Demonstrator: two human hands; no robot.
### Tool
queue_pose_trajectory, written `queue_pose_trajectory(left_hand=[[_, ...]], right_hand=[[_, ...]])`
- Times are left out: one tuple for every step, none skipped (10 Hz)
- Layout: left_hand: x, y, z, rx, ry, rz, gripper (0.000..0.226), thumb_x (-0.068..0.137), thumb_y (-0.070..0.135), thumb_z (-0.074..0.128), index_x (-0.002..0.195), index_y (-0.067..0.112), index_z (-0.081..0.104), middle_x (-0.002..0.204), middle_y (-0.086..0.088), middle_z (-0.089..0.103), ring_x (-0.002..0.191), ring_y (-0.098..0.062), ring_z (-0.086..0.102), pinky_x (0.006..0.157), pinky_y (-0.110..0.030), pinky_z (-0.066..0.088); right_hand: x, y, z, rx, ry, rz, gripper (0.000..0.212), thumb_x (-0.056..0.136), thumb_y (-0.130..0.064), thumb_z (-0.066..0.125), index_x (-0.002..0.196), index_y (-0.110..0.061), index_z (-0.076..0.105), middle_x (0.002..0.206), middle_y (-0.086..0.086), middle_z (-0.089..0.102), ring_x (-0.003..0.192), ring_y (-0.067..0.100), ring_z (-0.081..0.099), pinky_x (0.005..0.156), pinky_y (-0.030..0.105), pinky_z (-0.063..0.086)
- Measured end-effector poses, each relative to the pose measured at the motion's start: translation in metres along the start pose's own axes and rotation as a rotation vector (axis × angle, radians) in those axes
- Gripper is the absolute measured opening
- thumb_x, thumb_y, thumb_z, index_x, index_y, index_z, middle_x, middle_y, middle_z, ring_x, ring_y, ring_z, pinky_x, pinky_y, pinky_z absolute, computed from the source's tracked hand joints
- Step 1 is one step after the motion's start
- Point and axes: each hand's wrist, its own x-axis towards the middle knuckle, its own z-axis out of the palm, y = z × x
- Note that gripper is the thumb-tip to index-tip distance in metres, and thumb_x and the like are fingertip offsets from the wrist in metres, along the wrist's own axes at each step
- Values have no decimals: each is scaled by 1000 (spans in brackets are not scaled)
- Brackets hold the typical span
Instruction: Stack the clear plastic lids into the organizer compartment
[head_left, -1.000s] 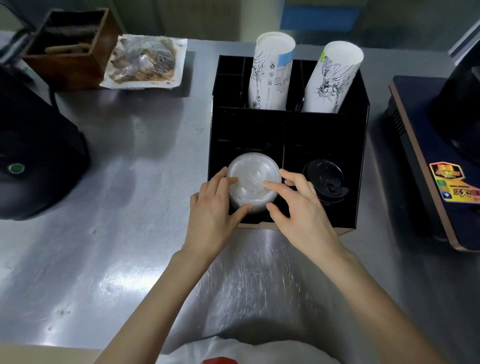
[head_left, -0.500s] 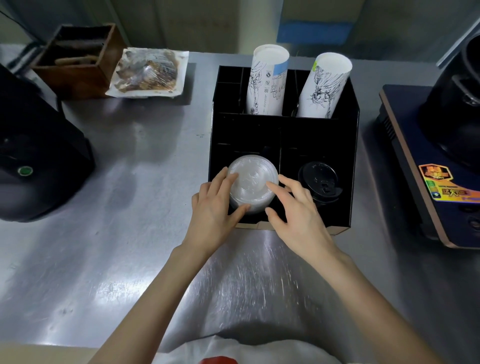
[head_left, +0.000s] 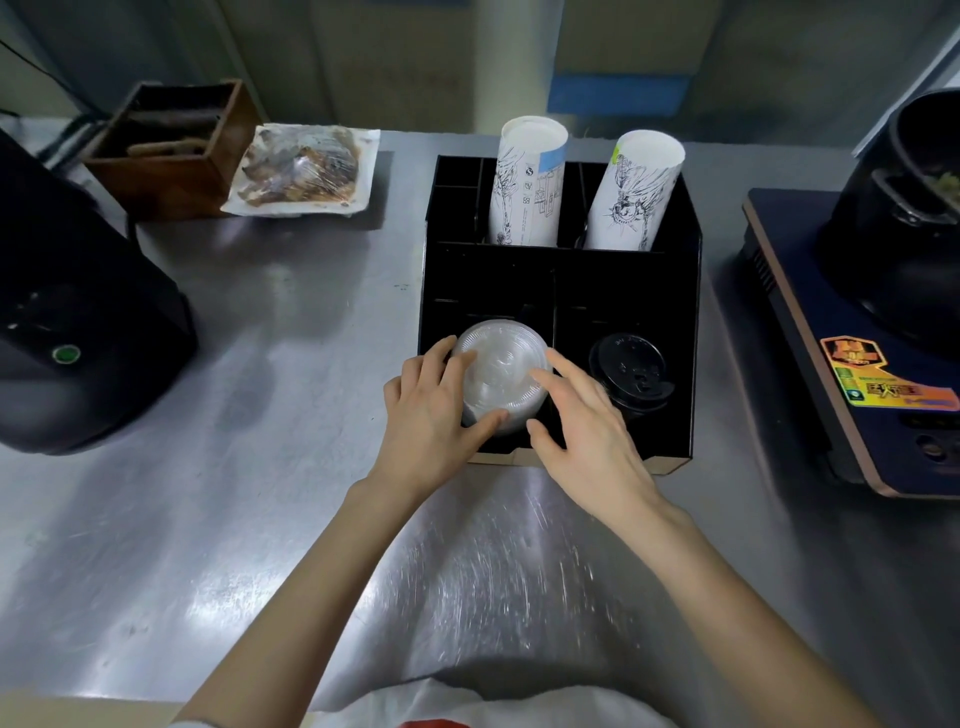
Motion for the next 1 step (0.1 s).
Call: queue_pose_trajectory(left_hand=[[-1, -1, -2, 13, -19, 11, 67, 76, 45, 62, 129, 14, 36, 145, -9, 30, 125, -29, 29, 97, -41, 20]], right_hand=[[2, 1, -7, 29, 26, -2, 49, 89, -19, 47, 135, -19, 30, 152, -1, 21, 138, 16, 18, 112, 36, 21]])
